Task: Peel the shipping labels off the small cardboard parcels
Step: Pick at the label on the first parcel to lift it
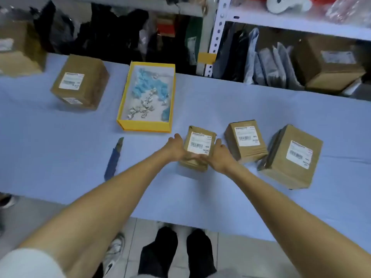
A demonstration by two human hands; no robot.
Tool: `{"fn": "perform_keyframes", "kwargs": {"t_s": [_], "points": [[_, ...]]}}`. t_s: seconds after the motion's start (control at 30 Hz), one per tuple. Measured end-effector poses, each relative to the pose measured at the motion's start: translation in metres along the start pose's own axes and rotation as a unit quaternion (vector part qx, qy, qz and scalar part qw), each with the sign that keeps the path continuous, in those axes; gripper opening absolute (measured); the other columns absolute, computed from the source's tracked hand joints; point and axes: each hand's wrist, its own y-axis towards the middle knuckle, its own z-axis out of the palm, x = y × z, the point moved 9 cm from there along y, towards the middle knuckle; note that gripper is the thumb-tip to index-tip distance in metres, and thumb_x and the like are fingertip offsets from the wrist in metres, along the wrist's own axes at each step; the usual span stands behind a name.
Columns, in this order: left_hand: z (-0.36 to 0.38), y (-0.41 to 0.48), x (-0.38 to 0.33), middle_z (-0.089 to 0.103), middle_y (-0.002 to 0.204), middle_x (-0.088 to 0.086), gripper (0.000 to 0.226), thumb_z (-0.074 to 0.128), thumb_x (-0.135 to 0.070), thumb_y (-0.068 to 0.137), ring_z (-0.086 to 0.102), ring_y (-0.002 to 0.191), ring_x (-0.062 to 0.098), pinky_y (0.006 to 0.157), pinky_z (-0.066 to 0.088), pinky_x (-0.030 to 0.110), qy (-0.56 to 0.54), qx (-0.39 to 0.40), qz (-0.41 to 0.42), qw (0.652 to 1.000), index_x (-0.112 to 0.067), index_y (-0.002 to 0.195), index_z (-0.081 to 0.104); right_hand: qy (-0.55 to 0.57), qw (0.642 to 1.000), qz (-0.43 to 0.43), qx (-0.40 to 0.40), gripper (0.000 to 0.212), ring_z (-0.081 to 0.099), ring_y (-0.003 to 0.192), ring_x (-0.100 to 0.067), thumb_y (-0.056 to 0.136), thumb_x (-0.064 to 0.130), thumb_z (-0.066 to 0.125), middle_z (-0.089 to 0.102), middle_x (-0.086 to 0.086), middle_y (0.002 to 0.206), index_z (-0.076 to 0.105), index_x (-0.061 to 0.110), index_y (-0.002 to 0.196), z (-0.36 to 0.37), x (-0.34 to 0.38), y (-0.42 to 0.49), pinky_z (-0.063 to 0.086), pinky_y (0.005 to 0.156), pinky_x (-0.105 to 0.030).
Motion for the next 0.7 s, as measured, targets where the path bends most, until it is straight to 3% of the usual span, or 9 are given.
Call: {"fn": "perform_keyframes", "kwargs": {"t_s": [0.1, 0.2, 0.27, 0.4, 0.5, 0.53, 0.63, 0.7], "points": [[0.014, 0.01, 0.015, 0.055, 0.133, 0.011, 0.075, 0.08, -0.034, 0.075, 0.054, 0.12, 0.026, 0.093, 0.046, 0.034, -0.074, 0.013, -0.014, 0.997, -0.004, 0.132, 0.041, 0.084, 0.996, 0.028, 0.016, 0.104, 0.049, 0.128, -0.031, 0.08, 0.045, 0.073, 0.051, -0.013, 0.137, 0.007, 0.001, 0.147, 0.021, -0.011, 0.004, 0.043, 0.095, -0.036], [0.016, 0.015, 0.022, 0.062, 0.123, 0.007, 0.064, 0.084, -0.029, 0.071, 0.06, 0.11, 0.023, 0.086, 0.049, 0.031, -0.119, 0.004, -0.004, 0.993, -0.009, 0.123, 0.053, 0.14, 0.99, 0.008, 0.007, 0.093, 0.056, 0.122, -0.025, 0.064, 0.054, 0.078, 0.059, -0.004, 0.131, 0.038, 0.013, 0.137, 0.028, -0.012, 0.007, 0.049, 0.098, -0.039], [0.014, 0.012, 0.019, 0.064, 0.12, 0.006, 0.064, 0.084, -0.03, 0.068, 0.061, 0.108, 0.023, 0.085, 0.05, 0.032, -0.126, 0.0, 0.009, 0.992, -0.01, 0.121, 0.054, 0.136, 0.991, -0.013, 0.011, 0.089, 0.058, 0.119, -0.027, 0.057, 0.054, 0.075, 0.057, -0.008, 0.129, 0.046, 0.015, 0.132, 0.027, -0.01, 0.007, 0.05, 0.097, -0.043], [0.011, -0.007, 0.004, 0.062, 0.116, 0.002, 0.057, 0.08, -0.018, 0.074, 0.059, 0.103, 0.019, 0.082, 0.047, 0.028, -0.138, -0.015, 0.044, 0.989, -0.008, 0.122, 0.052, 0.131, 0.991, -0.018, -0.007, 0.072, 0.052, 0.123, -0.032, 0.071, 0.021, 0.072, 0.054, -0.013, 0.132, 0.035, 0.003, 0.131, 0.006, 0.004, -0.008, 0.047, 0.099, -0.045], [0.011, -0.02, -0.004, 0.061, 0.124, 0.006, 0.058, 0.078, -0.008, 0.074, 0.061, 0.107, 0.022, 0.081, 0.051, 0.029, -0.173, -0.029, 0.067, 0.982, -0.006, 0.125, 0.049, 0.126, 0.991, -0.039, -0.022, 0.09, 0.054, 0.121, -0.033, 0.056, 0.035, 0.067, 0.057, -0.011, 0.13, 0.03, 0.002, 0.131, -0.006, 0.008, -0.018, 0.048, 0.097, -0.049], [0.012, -0.025, -0.006, 0.06, 0.125, 0.006, 0.058, 0.077, -0.006, 0.074, 0.061, 0.105, 0.021, 0.079, 0.05, 0.029, -0.181, -0.035, 0.074, 0.98, -0.005, 0.125, 0.049, 0.119, 0.992, -0.04, -0.019, 0.087, 0.056, 0.119, -0.033, 0.059, 0.032, 0.068, 0.057, -0.011, 0.13, 0.031, 0.002, 0.132, -0.007, 0.008, -0.022, 0.049, 0.095, -0.048], [0.021, -0.037, 0.0, 0.061, 0.123, 0.006, 0.055, 0.075, -0.005, 0.076, 0.06, 0.1, 0.02, 0.081, 0.053, 0.032, -0.204, -0.052, 0.074, 0.975, -0.006, 0.125, 0.049, 0.096, 0.994, -0.05, -0.024, 0.062, 0.058, 0.115, -0.026, 0.079, 0.006, 0.064, 0.057, -0.009, 0.128, 0.03, 0.002, 0.131, -0.003, 0.006, -0.038, 0.047, 0.083, -0.03], [0.026, -0.046, 0.005, 0.061, 0.125, 0.009, 0.061, 0.074, -0.002, 0.076, 0.063, 0.103, 0.023, 0.088, 0.055, 0.04, -0.222, -0.066, 0.075, 0.97, -0.009, 0.129, 0.045, 0.09, 0.993, -0.065, -0.041, 0.058, 0.058, 0.114, -0.025, 0.081, 0.002, 0.062, 0.06, -0.008, 0.125, 0.03, 0.003, 0.129, -0.001, 0.001, -0.041, 0.045, 0.079, -0.027]]}}
